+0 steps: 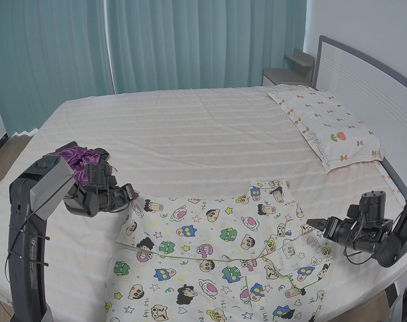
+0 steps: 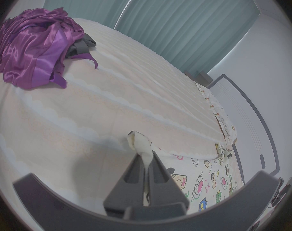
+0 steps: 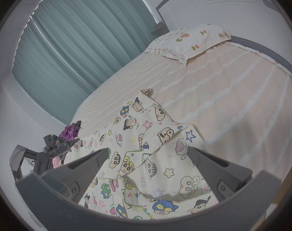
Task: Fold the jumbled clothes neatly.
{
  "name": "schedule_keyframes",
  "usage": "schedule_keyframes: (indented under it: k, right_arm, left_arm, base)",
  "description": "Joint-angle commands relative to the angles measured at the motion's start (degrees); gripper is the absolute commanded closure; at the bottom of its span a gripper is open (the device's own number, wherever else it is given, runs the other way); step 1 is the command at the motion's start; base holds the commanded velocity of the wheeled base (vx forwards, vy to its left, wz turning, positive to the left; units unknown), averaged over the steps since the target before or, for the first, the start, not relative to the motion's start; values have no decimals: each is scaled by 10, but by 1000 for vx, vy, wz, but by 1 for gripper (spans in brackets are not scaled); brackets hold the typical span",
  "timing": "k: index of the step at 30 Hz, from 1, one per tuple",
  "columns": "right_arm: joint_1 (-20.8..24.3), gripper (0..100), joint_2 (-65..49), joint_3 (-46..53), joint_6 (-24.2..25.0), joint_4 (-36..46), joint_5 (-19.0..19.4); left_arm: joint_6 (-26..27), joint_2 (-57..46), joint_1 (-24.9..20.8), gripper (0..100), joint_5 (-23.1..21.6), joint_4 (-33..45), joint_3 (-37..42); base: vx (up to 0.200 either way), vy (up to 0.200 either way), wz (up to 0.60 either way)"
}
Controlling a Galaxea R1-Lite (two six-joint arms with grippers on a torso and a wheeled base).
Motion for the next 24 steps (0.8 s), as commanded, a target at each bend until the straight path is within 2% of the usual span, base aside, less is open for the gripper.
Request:
schedule_keyframes:
  k: [1,9,24]
  right_arm:
    - [-1,0,0,1,0,0,1]
    - [-2,0,-11,2,0,0,1]
    - [-3,0,-12,2,0,0,1]
  left_arm:
    - [0,0,7,100,8,-2,-15]
    - [0,16,9,100,48,-2,-49]
    - [-3,21,18,100,55,-2,-63]
  base:
    - [0,0,0]
    - [0,0,0]
    - [0,0,0]
